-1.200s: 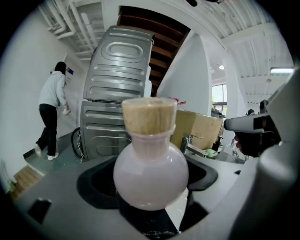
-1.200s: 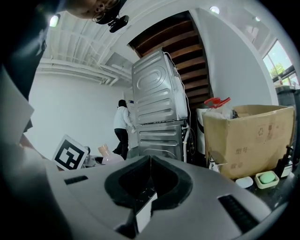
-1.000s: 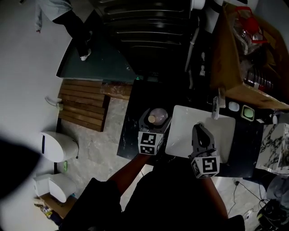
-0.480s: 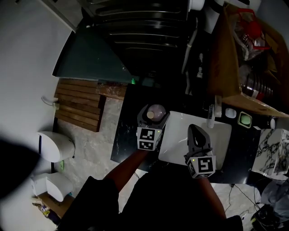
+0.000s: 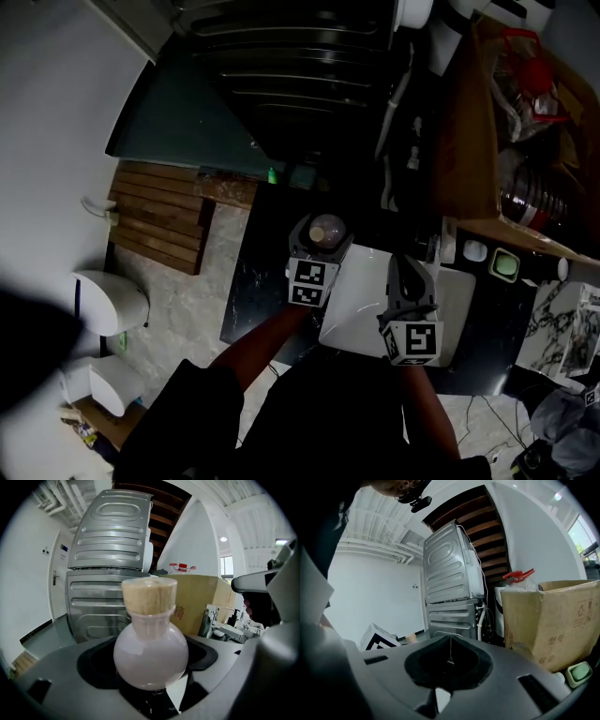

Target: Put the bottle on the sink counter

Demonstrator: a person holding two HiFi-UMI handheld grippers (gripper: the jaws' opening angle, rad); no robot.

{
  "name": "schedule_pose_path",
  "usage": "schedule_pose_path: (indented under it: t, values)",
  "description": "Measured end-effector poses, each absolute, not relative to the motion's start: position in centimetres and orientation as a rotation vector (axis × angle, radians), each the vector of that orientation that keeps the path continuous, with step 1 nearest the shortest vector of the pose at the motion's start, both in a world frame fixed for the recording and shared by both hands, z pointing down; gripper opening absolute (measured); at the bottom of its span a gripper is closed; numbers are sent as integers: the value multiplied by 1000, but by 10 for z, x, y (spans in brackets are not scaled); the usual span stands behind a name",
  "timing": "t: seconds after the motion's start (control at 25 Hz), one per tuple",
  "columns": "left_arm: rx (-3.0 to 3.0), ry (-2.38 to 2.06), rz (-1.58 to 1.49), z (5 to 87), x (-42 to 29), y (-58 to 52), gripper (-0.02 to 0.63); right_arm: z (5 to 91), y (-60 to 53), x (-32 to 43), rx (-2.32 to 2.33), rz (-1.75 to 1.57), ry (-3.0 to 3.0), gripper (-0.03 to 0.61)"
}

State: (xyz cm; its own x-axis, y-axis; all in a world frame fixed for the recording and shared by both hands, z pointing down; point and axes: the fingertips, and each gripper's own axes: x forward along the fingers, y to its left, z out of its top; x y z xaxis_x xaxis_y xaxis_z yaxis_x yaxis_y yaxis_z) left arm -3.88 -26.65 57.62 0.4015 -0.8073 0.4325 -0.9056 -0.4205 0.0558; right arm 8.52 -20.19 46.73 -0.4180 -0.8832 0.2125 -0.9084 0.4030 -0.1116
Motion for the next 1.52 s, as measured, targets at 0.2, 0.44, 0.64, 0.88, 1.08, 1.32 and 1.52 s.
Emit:
schedule_pose_path:
  t: [0.2, 0.44, 0.64, 0.88, 1.08, 1.32, 1.52]
  values:
    - [2351, -1498, 499, 588, -34, -277, 400, 479, -214, 85, 1650, 347, -2504, 38]
    - [2353, -1481, 528, 604, -30, -287, 400, 498, -223, 81, 1635, 392, -2476, 38]
    - [2346, -1474, 524, 618, -32, -298, 400, 506, -232, 82, 1622, 385, -2466, 38]
    - [2342, -1476, 589, 639, -33, -306, 400, 513, -234, 83, 1625, 415, -2462, 38]
    - [2314, -1465, 622, 656, -37, -310, 400, 519, -233, 81, 1619, 437, -2455, 38]
    - [2285, -1444, 667, 672, -36, -313, 400, 526, -230, 81, 1611, 461, -2452, 38]
    - [2307, -1432, 718, 679, -32, -311, 400, 528, -227, 82, 1607, 469, -2452, 38]
